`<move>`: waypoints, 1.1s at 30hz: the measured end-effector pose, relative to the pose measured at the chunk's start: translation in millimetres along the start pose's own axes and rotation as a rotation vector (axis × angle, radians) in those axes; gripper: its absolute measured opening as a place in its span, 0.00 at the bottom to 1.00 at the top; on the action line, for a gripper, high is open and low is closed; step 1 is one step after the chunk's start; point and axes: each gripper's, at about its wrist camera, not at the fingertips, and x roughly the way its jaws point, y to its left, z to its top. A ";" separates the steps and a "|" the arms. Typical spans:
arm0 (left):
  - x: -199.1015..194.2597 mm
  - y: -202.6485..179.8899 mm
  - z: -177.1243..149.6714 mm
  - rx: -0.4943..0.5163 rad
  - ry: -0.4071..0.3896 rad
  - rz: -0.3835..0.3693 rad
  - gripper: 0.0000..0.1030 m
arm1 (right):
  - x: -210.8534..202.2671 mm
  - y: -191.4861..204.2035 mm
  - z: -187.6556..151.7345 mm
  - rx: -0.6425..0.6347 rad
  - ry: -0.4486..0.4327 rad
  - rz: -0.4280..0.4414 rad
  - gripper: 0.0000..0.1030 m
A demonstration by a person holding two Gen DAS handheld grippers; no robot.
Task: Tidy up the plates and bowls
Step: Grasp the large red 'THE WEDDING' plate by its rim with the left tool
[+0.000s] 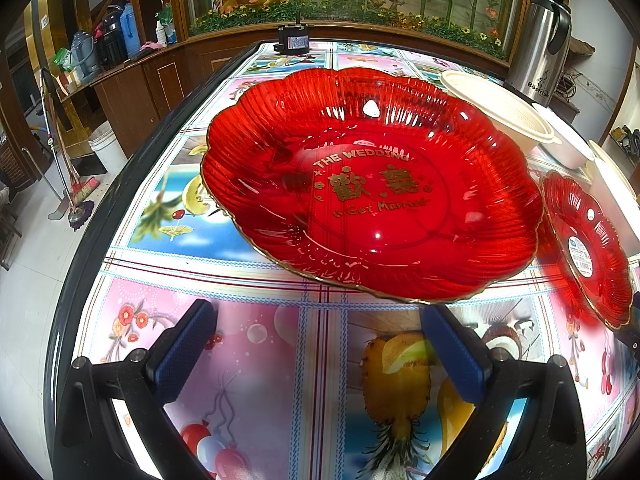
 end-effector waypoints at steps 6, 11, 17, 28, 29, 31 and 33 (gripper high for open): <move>0.0 0.1 0.0 0.000 0.000 0.000 1.00 | -0.1 -0.1 0.1 0.000 0.000 0.000 1.00; 0.0 0.1 0.0 0.000 0.000 0.000 1.00 | 0.0 -0.2 0.1 0.001 0.000 0.001 1.00; 0.2 0.1 0.0 0.000 0.001 0.000 1.00 | -0.2 -2.2 2.4 -0.115 0.076 0.072 1.00; 0.0 0.2 0.0 0.000 0.001 0.000 1.00 | -82.3 -13.6 11.9 -0.117 -0.163 0.382 1.00; -0.1 0.2 0.0 0.000 0.001 0.000 1.00 | -96.3 -10.4 14.5 -0.127 -0.232 0.421 1.00; 0.0 0.2 0.0 0.000 0.001 0.000 1.00 | -110.5 -1.5 20.4 -0.150 -0.310 0.499 1.00; -0.2 0.1 -0.1 -0.006 0.001 0.002 1.00 | -110.4 7.0 30.8 -0.153 -0.306 0.619 1.00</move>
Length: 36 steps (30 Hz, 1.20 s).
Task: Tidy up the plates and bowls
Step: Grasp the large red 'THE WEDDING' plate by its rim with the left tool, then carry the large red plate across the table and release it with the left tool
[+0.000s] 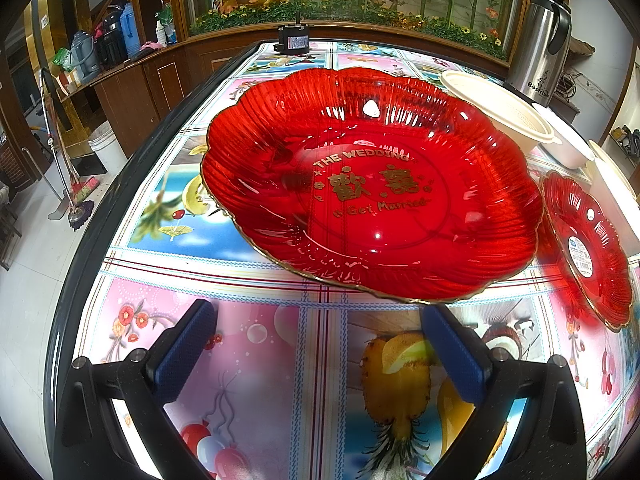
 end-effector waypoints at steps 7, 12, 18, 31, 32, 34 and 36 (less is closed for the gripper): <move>-1.2 -5.6 -1.0 -0.016 0.013 0.028 1.00 | 73.7 -7.9 33.0 0.072 0.151 0.017 1.00; -18.7 4.8 -7.2 -0.017 0.057 0.113 1.00 | 117.2 -18.6 59.0 0.128 0.186 0.031 0.89; -75.6 41.7 8.0 -0.144 -0.030 0.008 1.00 | 162.2 -41.7 70.3 0.211 0.266 0.015 0.66; -1.6 82.6 70.6 -0.419 0.089 -0.174 0.29 | 217.5 -51.0 81.0 0.252 0.324 0.001 0.36; 3.6 80.3 69.0 -0.426 0.103 -0.199 0.22 | 221.8 -51.2 79.9 0.252 0.329 0.009 0.31; 1.9 72.9 66.7 -0.393 0.091 -0.169 0.22 | 228.5 -50.2 76.6 0.248 0.342 -0.001 0.26; -2.9 68.3 61.1 -0.367 0.080 -0.159 0.22 | 226.0 -46.2 74.1 0.230 0.332 -0.016 0.24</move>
